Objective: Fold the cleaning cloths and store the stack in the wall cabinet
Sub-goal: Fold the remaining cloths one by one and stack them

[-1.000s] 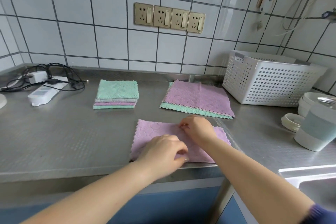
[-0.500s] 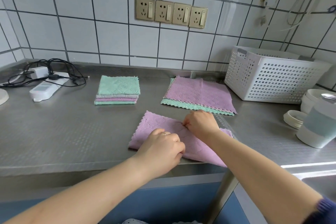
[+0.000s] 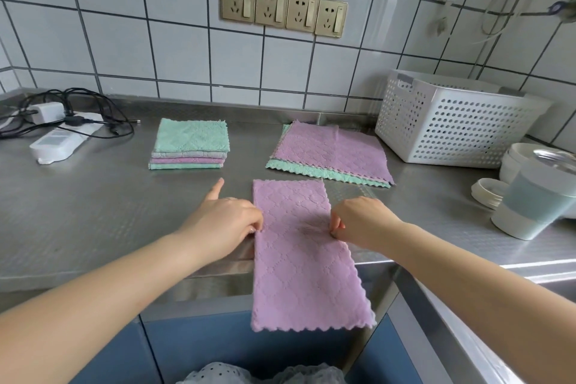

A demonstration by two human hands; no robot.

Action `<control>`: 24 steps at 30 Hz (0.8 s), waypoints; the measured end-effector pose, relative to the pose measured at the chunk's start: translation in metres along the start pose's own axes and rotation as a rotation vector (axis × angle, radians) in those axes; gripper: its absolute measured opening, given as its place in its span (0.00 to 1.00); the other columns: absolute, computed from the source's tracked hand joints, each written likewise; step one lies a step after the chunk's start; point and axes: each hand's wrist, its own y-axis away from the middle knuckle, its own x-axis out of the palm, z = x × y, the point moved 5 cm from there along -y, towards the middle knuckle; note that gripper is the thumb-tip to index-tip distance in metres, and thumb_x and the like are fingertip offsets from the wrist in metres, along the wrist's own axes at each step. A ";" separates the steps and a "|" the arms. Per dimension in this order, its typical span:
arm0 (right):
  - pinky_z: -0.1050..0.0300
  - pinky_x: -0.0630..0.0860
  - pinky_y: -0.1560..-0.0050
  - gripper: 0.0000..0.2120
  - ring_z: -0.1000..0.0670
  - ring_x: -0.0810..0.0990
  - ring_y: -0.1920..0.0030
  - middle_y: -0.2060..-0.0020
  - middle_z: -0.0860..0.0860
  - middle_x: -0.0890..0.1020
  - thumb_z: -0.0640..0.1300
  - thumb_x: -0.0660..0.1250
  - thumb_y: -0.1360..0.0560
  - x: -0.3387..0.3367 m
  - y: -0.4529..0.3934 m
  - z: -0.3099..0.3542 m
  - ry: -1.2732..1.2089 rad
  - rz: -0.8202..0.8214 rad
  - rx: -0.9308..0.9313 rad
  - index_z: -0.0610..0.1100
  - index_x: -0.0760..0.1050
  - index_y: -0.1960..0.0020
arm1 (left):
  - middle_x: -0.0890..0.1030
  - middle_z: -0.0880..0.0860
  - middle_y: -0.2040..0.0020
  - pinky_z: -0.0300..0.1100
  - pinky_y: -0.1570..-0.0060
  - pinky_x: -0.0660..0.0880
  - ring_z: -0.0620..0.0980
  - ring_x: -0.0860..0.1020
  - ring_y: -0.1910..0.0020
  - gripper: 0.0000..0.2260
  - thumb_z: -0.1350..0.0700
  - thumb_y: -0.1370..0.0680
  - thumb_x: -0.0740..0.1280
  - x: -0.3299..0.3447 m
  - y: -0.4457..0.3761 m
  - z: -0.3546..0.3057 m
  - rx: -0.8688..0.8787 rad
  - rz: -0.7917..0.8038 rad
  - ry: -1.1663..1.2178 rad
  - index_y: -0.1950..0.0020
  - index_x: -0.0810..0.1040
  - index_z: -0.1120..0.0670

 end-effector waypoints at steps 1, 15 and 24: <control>0.50 0.78 0.47 0.10 0.46 0.80 0.48 0.51 0.52 0.83 0.46 0.62 0.25 0.001 0.002 0.000 -0.004 -0.009 -0.006 0.48 0.79 0.47 | 0.80 0.41 0.49 0.56 0.28 0.41 0.42 0.77 0.45 0.07 0.55 0.22 0.62 0.000 -0.002 0.001 0.007 0.006 0.004 0.50 0.78 0.45; 0.57 0.43 0.26 0.37 0.60 0.45 0.25 0.24 0.58 0.49 0.49 0.61 0.27 0.045 0.066 -0.003 -0.035 -0.093 -0.453 0.58 0.46 0.24 | 0.40 0.38 0.26 0.47 0.30 0.30 0.36 0.37 0.27 0.30 0.52 0.26 0.51 0.019 0.045 -0.014 0.282 0.325 0.075 0.25 0.48 0.40; 0.60 0.64 0.30 0.26 0.59 0.68 0.32 0.31 0.58 0.71 0.43 0.59 0.24 0.033 0.065 -0.001 -0.351 -0.175 -0.374 0.56 0.63 0.28 | 0.70 0.42 0.31 0.35 0.28 0.38 0.32 0.61 0.30 0.30 0.50 0.29 0.42 0.014 0.036 -0.024 0.201 0.123 0.382 0.30 0.68 0.46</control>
